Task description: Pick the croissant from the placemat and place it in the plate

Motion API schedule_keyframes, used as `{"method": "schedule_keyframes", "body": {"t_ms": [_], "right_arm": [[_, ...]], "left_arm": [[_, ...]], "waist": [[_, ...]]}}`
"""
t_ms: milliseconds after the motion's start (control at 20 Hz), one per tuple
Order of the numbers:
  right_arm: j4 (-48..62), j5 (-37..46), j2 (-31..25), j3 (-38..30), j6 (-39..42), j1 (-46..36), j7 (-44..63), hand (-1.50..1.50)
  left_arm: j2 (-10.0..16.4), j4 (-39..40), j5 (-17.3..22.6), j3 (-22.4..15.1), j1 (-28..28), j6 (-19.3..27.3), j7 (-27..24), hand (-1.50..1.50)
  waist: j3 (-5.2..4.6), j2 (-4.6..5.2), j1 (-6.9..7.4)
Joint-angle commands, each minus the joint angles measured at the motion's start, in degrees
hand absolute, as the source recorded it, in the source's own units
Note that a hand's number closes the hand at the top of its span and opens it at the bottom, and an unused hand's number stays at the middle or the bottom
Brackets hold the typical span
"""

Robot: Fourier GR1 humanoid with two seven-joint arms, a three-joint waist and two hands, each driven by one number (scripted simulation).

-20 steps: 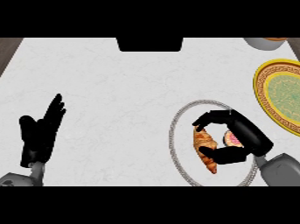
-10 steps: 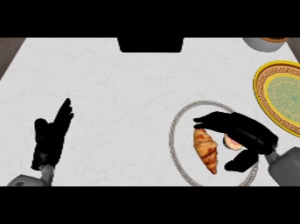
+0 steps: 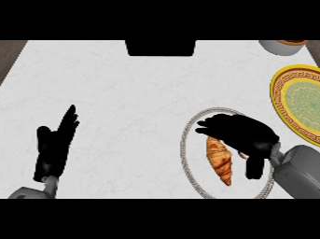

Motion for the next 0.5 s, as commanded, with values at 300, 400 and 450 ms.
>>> {"method": "schedule_keyframes", "body": {"t_ms": [300, 400, 450], "right_arm": [[2.41, 7.41, 7.30, 1.26, 13.89, -0.99, 9.55, -1.50], [4.87, 10.15, 10.97, -0.11, 13.96, -1.29, 9.60, -1.50], [4.42, 10.65, 8.30, -0.92, 14.93, -0.32, 7.10, -1.50]], "left_arm": [[-1.44, 1.34, -1.69, 2.46, -2.34, -1.73, 2.62, 0.00], [-2.23, 1.46, -2.75, 3.31, -2.40, -2.20, 1.84, 0.00], [-2.39, 1.91, -1.91, 4.10, -0.79, -3.86, -0.77, 0.00]], "waist": [[0.08, 0.14, -0.17], [0.08, 0.16, -0.10], [0.08, 0.15, -0.12]]}}
